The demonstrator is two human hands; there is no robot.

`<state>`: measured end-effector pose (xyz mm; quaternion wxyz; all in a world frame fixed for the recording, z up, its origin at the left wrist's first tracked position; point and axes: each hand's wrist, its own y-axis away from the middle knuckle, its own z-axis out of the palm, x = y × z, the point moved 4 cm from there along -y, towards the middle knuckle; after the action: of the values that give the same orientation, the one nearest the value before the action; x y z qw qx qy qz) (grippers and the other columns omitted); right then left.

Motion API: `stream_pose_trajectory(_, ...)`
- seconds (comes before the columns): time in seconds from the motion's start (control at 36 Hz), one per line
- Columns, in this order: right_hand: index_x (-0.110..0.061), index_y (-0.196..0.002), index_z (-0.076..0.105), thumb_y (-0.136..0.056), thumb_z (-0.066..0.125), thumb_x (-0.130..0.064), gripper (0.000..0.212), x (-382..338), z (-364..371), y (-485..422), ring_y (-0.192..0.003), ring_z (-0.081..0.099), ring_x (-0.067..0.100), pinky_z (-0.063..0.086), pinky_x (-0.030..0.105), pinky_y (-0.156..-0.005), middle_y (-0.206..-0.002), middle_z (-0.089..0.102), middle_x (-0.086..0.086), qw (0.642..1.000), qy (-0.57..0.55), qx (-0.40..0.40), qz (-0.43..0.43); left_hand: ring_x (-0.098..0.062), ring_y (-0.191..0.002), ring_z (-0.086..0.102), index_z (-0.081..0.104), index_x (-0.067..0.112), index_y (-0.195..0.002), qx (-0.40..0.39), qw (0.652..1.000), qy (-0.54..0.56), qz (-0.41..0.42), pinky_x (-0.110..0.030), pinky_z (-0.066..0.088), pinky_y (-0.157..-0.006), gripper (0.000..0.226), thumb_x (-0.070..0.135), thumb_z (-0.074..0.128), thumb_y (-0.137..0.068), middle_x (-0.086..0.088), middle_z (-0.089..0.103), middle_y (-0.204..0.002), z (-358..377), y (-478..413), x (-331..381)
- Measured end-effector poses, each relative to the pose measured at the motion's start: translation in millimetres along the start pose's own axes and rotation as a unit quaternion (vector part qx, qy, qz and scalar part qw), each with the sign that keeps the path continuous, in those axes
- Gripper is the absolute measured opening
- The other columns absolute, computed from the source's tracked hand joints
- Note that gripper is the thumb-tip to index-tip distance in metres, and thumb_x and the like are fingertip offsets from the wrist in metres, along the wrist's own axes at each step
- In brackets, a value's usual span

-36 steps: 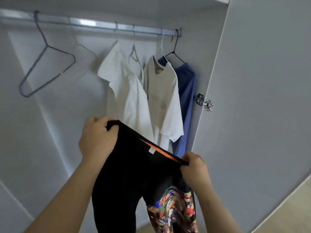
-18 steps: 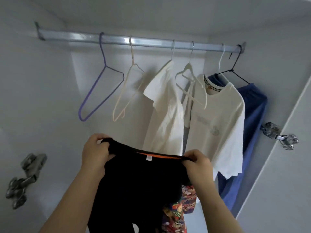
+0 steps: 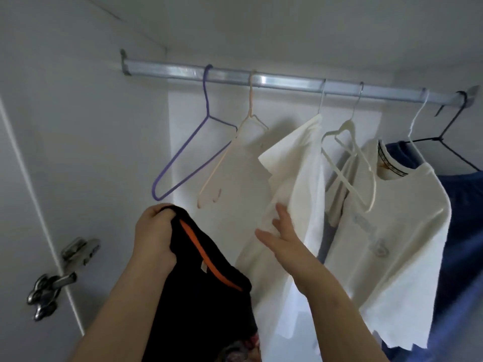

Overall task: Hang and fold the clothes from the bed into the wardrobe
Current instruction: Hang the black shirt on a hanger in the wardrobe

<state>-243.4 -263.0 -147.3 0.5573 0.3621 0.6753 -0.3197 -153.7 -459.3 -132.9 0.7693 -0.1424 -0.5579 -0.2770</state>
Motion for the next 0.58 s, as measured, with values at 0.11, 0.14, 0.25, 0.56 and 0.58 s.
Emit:
stream_pose_trajectory(0.11,-0.031,-0.148,0.014,-0.09,0.058,-0.019,0.074,12.3,-10.0,-5.7,-0.136,0.03,0.015,0.028,0.025,-0.098,-0.15,0.026,-0.001,0.989,-0.039,0.143,-0.006,-0.022,-0.065,0.054,0.057,0.014,-0.075,0.031,0.999,0.02,0.005,-0.03,0.046,-0.058,0.021,0.0,0.046,-0.087,-0.01,0.057,-0.073,-5.3,0.5,-3.2)
stream_pose_trajectory(0.14,-0.028,-0.148,0.017,-0.09,0.057,-0.018,0.071,13.4,-11.2,-6.8,-0.132,0.034,0.018,0.03,0.026,-0.097,-0.149,0.028,0.002,0.985,-0.041,0.169,0.001,-0.023,-0.065,0.054,0.057,0.013,-0.075,0.033,0.999,0.026,0.008,-0.03,0.046,-0.058,0.022,-0.001,0.045,-0.087,-0.01,0.057,-0.072,-6.2,0.9,-3.3)
stream_pose_trajectory(0.25,-0.02,-0.126,0.047,-0.093,0.052,-0.02,0.033,5.7,-0.8,-18.5,-0.105,0.052,0.017,0.04,0.025,-0.082,-0.131,0.048,0.004,0.995,0.006,0.096,0.018,-0.024,-0.064,0.055,0.057,0.014,-0.076,0.041,0.999,0.027,0.015,-0.033,0.048,-0.063,0.022,0.0,0.045,-0.089,-0.011,0.057,-0.073,-12.0,3.9,-5.2)
stream_pose_trajectory(0.56,-0.01,-0.148,0.017,-0.094,0.05,-0.039,0.069,-59.8,73.0,-86.1,-0.109,0.049,0.012,0.03,0.016,-0.086,-0.146,0.033,0.006,0.999,-0.048,-0.006,-0.019,-0.024,-0.06,0.052,0.054,0.013,-0.077,0.075,0.997,0.026,0.013,-0.029,0.044,-0.057,0.023,-0.001,0.043,-0.091,-0.012,0.055,-0.071,-33.2,-4.5,1.1)
stream_pose_trajectory(0.58,-0.008,-0.147,0.018,-0.094,0.052,-0.037,0.07,-60.2,77.9,-91.9,-0.103,0.05,0.011,0.033,0.014,-0.081,-0.141,0.037,0.007,0.998,-0.065,-0.009,-0.006,-0.024,-0.061,0.052,0.054,0.013,-0.076,0.079,0.996,0.026,0.014,-0.03,0.045,-0.058,0.023,-0.001,0.043,-0.091,-0.012,0.054,-0.071,-34.9,-7.0,4.0)
